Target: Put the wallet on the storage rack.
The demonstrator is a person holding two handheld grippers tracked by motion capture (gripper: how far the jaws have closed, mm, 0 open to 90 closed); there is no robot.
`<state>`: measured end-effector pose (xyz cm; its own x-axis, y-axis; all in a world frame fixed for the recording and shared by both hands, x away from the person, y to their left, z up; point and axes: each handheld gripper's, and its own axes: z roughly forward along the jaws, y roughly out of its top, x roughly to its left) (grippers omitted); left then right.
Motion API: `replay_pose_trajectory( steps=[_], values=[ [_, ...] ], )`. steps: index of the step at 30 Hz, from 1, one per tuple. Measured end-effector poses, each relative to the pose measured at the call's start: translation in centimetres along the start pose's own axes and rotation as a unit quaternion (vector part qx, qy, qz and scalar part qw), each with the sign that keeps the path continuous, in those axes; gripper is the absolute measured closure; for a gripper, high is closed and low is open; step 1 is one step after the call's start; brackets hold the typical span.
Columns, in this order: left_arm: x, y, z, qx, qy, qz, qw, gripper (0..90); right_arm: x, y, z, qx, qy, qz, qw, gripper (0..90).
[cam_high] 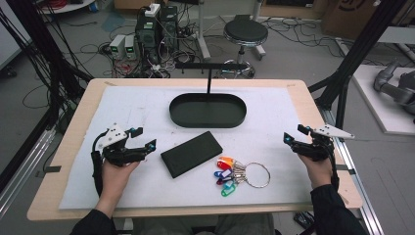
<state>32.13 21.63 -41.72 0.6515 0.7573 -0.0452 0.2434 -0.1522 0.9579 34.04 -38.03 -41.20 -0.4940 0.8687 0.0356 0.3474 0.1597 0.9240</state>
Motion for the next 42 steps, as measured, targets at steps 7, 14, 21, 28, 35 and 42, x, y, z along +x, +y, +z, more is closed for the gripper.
replay_pose_trajectory(
  steps=[7,14,21,28,35,42],
  values=[
    [-0.2,-0.3,0.5,0.013,-0.006,-0.005,0.9999,24.2,-0.3,0.0,0.2,0.003,-0.006,0.005,1.0000,21.6],
    [-0.4,-0.6,1.0,0.033,-0.013,-0.015,0.9993,26.5,-0.3,0.0,0.1,0.008,-0.010,0.001,0.9999,21.6],
    [-0.3,-1.1,1.5,0.054,-0.028,-0.040,0.9973,29.8,-0.3,0.0,0.1,0.011,-0.015,-0.001,0.9998,21.8],
    [-0.2,-1.6,2.2,0.082,-0.030,-0.070,0.9937,29.8,-0.3,-0.1,0.2,0.013,-0.020,-0.004,0.9997,21.9],
    [-0.4,-1.8,3.0,0.103,-0.037,-0.087,0.9902,29.8,-0.2,-0.1,0.4,0.019,-0.019,-0.009,0.9996,22.9],
    [-0.7,-2.1,3.9,0.130,-0.035,-0.108,0.9850,29.8,-0.1,-0.1,0.4,0.020,-0.020,-0.013,0.9995,23.5]
  ],
)
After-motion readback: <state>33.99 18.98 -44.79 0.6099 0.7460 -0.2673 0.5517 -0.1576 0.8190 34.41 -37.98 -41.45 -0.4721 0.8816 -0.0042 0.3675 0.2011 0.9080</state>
